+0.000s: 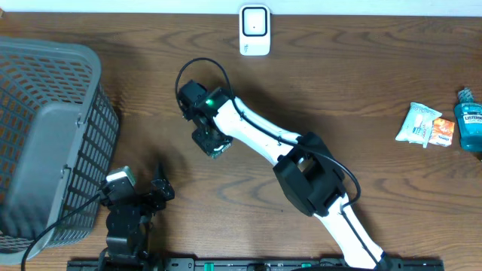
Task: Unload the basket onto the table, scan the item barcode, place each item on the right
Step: 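Lower the right gripper and grasp the Zam-Buk tin, then lift the tin and hold it up at the scanner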
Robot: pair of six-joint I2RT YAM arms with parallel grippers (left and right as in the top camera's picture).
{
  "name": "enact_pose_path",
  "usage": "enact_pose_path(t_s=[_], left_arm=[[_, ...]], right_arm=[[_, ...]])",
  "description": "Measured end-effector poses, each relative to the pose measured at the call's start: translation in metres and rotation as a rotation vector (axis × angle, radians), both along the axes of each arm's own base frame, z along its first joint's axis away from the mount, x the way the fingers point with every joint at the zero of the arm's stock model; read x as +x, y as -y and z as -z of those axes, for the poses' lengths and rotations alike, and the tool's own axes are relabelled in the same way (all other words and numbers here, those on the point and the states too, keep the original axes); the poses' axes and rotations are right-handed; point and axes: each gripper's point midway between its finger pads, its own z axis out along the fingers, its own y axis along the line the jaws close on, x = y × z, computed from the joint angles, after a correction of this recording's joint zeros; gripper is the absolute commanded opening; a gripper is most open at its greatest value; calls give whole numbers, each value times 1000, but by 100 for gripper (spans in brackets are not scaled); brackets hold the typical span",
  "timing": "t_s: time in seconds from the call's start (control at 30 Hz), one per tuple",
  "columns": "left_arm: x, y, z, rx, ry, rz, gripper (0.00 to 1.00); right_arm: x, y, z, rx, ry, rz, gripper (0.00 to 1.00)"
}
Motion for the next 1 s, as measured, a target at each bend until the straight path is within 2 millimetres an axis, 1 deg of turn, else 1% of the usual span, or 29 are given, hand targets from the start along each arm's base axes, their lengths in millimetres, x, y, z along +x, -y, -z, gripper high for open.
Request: enact_pose_path(t_s=[0.07, 0.13, 0.27, 0.4, 0.53, 0.73, 0.8, 0.9, 1.0], left_arm=[[0, 0, 0, 0, 0, 0, 98], [0, 0, 0, 0, 0, 0, 98], [0, 0, 0, 0, 0, 0, 98], [0, 0, 0, 0, 0, 0, 98], [0, 0, 0, 0, 0, 0, 98], [0, 0, 0, 0, 0, 0, 98], [0, 0, 0, 0, 0, 0, 98], [0, 0, 0, 0, 0, 0, 98], [0, 0, 0, 0, 0, 0, 98]], right_arm=[[0, 9, -7, -29, -36, 65, 36], [-2, 22, -17, -60, -74, 133, 33], [-6, 47, -34, -110, -154, 234, 32], [-17, 71, -39, -157, -253, 305, 33], [-19, 82, -42, -177, -298, 373, 35], [-21, 80, -43, -153, -334, 422, 34], [-16, 77, -42, -132, -325, 429, 34], [2, 69, -39, -66, -280, 441, 31], [40, 56, -38, 54, -179, 460, 29]])
